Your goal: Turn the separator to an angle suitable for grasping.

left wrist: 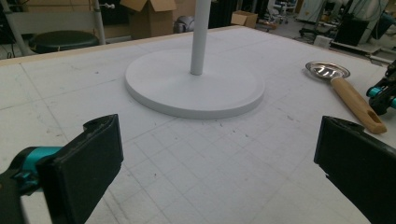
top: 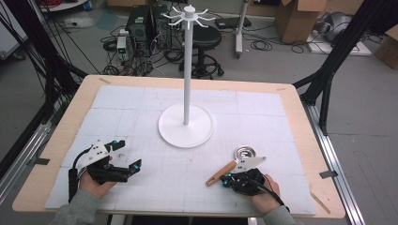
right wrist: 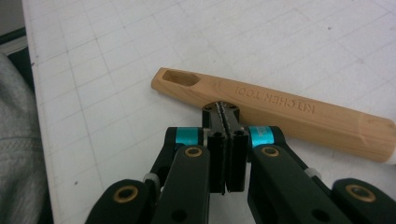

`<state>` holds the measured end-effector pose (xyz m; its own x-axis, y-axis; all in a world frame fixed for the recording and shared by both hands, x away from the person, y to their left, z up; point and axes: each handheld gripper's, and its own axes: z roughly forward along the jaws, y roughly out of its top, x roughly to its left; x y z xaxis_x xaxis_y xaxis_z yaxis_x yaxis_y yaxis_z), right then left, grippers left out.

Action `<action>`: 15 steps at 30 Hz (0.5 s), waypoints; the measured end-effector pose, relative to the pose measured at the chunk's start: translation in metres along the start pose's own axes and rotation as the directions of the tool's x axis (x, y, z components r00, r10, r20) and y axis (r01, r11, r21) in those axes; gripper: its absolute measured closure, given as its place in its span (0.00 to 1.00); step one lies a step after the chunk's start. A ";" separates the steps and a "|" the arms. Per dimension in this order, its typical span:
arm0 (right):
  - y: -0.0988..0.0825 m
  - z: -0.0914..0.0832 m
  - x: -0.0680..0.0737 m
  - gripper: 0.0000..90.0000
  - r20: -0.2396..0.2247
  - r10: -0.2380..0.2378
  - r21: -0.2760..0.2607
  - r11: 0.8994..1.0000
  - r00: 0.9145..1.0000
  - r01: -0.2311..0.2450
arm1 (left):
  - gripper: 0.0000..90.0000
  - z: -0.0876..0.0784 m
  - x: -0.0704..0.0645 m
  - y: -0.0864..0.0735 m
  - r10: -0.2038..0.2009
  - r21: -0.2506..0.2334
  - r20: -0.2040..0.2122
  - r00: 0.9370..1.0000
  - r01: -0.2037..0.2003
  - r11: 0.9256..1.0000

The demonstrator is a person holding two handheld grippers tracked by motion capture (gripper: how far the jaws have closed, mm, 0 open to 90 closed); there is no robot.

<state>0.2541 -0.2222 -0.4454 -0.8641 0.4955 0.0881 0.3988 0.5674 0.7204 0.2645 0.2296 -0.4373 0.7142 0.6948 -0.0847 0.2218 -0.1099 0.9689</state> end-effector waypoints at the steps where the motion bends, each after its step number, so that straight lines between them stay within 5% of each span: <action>1: 0.001 0.001 0.000 1.00 0.002 0.001 0.000 1.000 1.000 -0.001 | 0.02 0.000 0.000 0.000 0.000 0.000 0.000 1.000 0.000 1.000; 15: 0.017 0.018 -0.005 1.00 0.019 0.014 -0.010 1.000 1.000 -0.014 | 0.02 -0.001 -0.001 0.000 -0.001 -0.003 0.000 1.000 0.001 1.000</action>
<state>0.2708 -0.2026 -0.4461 -0.8526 0.5156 0.0849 0.4075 0.5544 0.7257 0.2631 0.2300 -0.4369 0.7137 0.6952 -0.0860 0.2212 -0.1071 0.9693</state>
